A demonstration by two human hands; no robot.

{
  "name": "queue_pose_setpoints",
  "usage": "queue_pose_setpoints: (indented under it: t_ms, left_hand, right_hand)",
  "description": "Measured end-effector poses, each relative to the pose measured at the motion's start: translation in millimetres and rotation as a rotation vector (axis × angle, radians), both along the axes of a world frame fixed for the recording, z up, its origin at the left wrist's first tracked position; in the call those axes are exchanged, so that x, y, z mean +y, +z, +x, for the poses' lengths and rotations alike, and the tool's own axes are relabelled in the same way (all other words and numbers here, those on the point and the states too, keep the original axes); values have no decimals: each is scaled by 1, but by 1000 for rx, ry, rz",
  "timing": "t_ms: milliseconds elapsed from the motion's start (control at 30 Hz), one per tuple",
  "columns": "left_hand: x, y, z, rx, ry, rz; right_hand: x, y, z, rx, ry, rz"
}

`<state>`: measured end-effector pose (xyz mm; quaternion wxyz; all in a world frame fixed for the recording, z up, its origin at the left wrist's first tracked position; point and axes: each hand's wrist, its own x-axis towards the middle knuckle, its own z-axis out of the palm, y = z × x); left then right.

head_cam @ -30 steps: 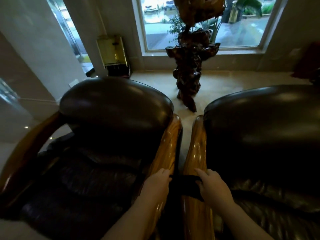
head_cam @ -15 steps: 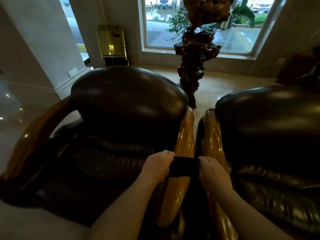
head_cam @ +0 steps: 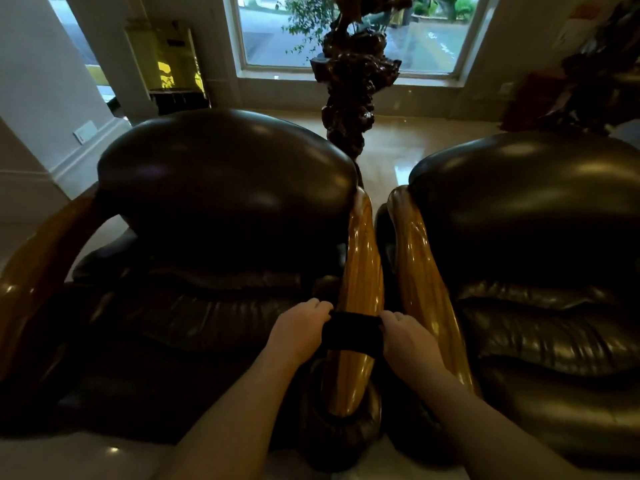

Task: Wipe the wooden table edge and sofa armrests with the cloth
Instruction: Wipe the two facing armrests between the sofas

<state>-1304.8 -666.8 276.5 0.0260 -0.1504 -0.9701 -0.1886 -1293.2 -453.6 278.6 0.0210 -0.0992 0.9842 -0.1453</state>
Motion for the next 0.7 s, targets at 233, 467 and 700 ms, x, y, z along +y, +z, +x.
queue_pose_setpoints:
  t_ms: [233, 467, 700]
  left_hand:
    - [9, -37, -5, -123, 3, 43]
    - [24, -80, -43, -270, 13, 79]
    - [44, -147, -115, -279, 101, 141]
  right_hand:
    - [8, -33, -7, -101, -37, -36]
    - [18, -74, -44, -238, -51, -38]
    - [30, -129, -126, -269, -78, -37]
